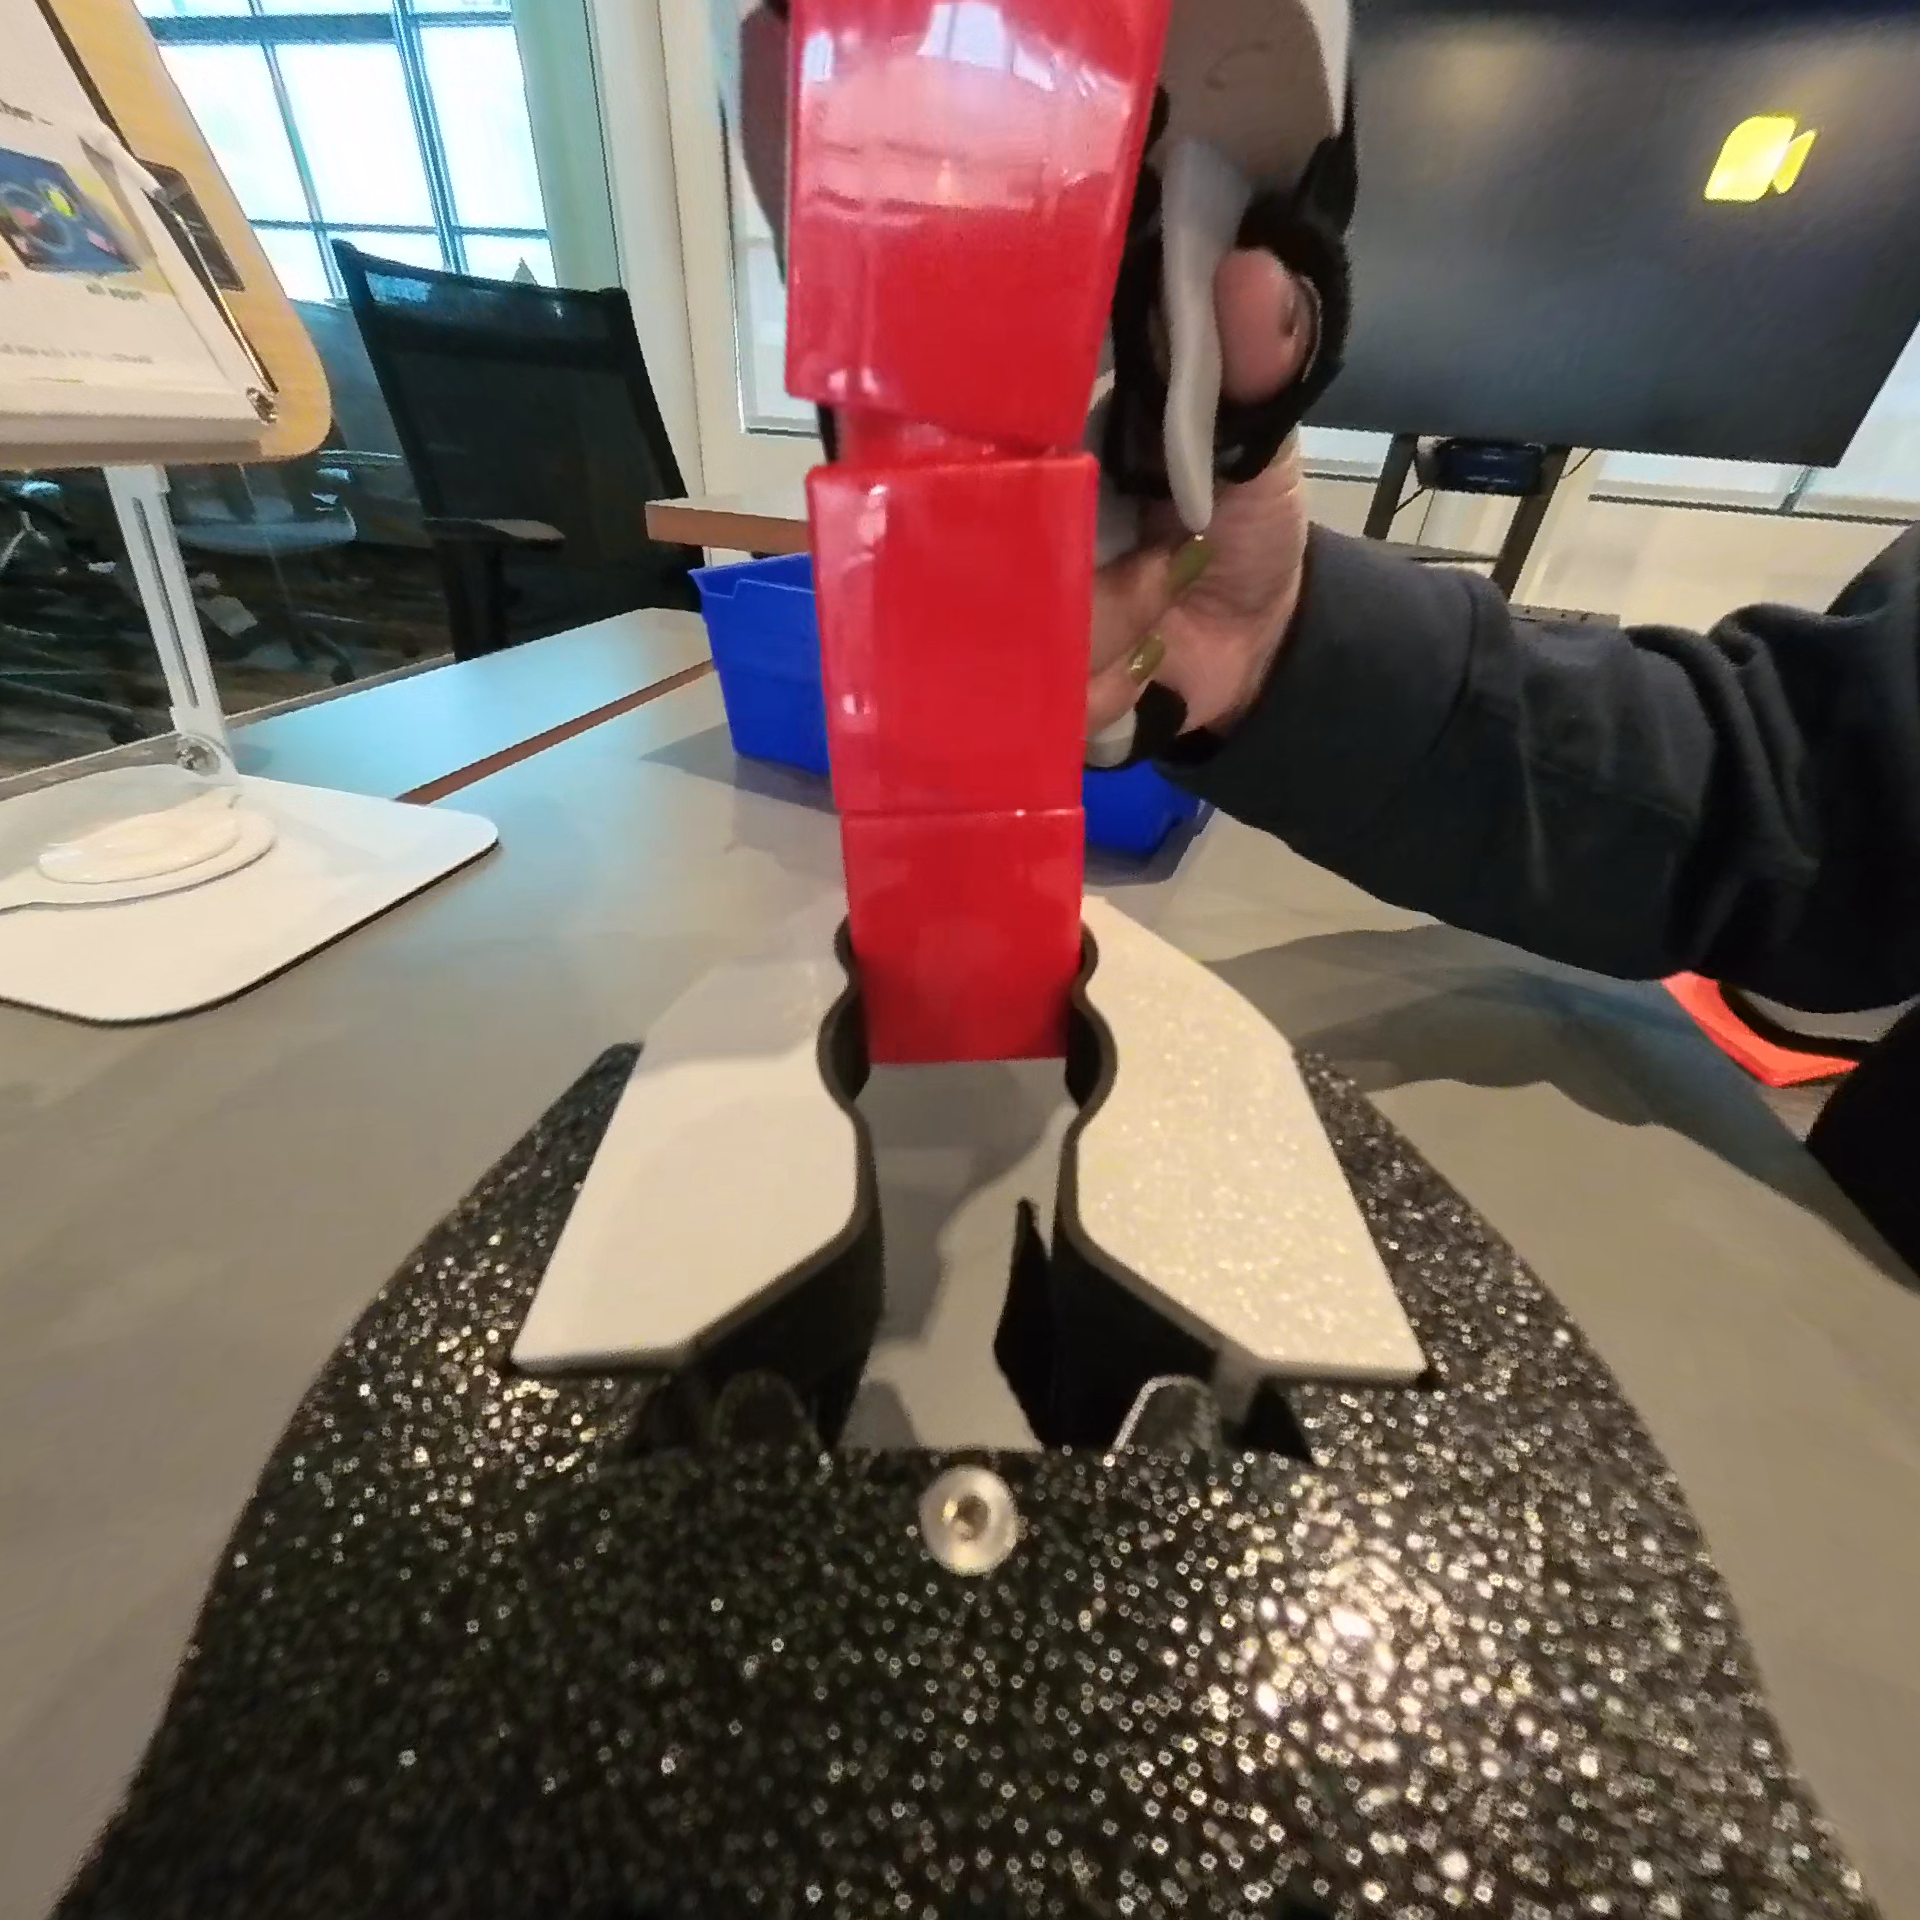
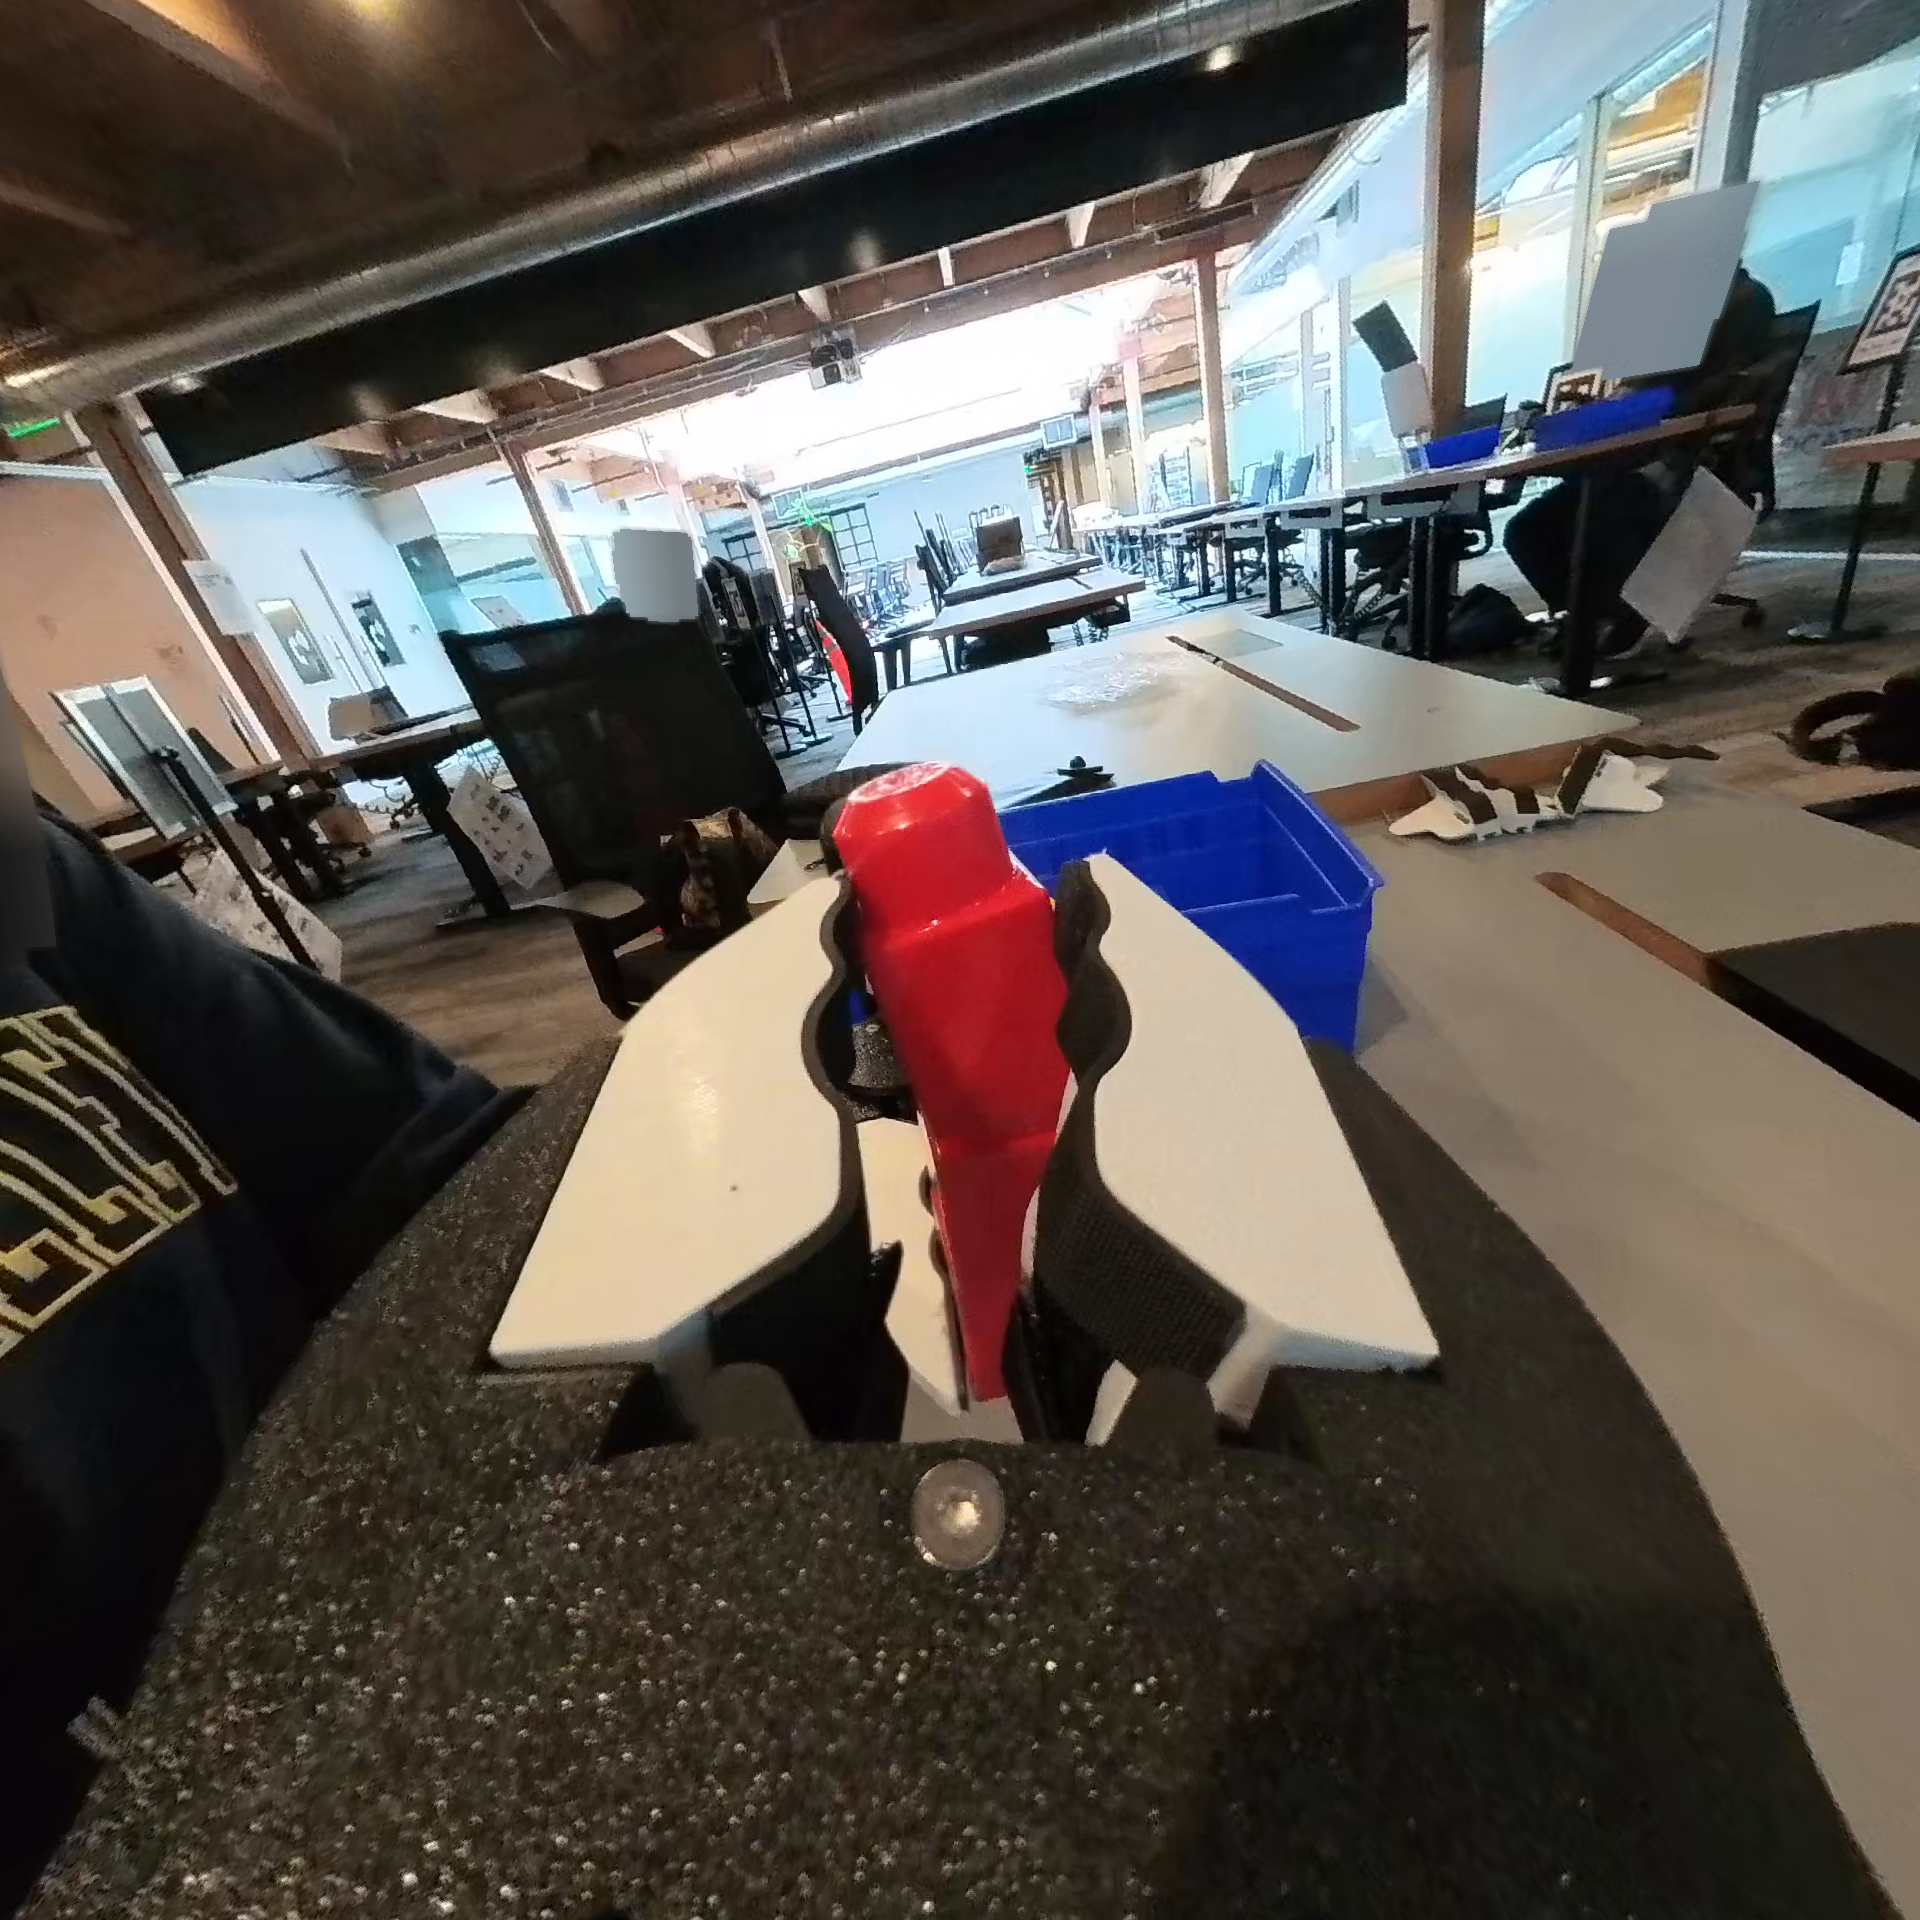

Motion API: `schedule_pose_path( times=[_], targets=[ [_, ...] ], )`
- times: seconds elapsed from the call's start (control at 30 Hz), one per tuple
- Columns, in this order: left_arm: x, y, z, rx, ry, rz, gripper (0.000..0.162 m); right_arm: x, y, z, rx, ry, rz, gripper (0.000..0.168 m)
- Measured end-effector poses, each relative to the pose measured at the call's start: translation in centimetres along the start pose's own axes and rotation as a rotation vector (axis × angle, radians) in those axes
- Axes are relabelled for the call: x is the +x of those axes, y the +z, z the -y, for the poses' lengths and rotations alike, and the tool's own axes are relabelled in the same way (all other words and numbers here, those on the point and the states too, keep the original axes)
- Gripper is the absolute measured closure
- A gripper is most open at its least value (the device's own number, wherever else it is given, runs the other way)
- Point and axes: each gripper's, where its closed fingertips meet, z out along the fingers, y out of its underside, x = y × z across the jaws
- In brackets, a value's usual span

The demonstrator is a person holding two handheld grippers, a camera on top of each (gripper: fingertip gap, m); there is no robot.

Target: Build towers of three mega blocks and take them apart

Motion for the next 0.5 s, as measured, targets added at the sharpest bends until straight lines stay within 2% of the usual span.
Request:
schedule_pose_path(
  times=[0.2,0.37,0.5],
  targets=[
    [0.34,0.13,0.38,0.026,-0.002,-0.007,0.128,-0.26,-0.16,0.32,0.074,0.024,0.003,0.131],
    [0.49,0.05,0.71,0.031,0.058,0.013,0.128,-0.74,-0.18,0.28,0.153,0.152,0.052,0.131],
    [0.75,0.39,0.33,0.012,0.054,0.004,0.128,-0.92,-0.24,-0.08,0.157,0.108,0.030,0.131]
  ],
)
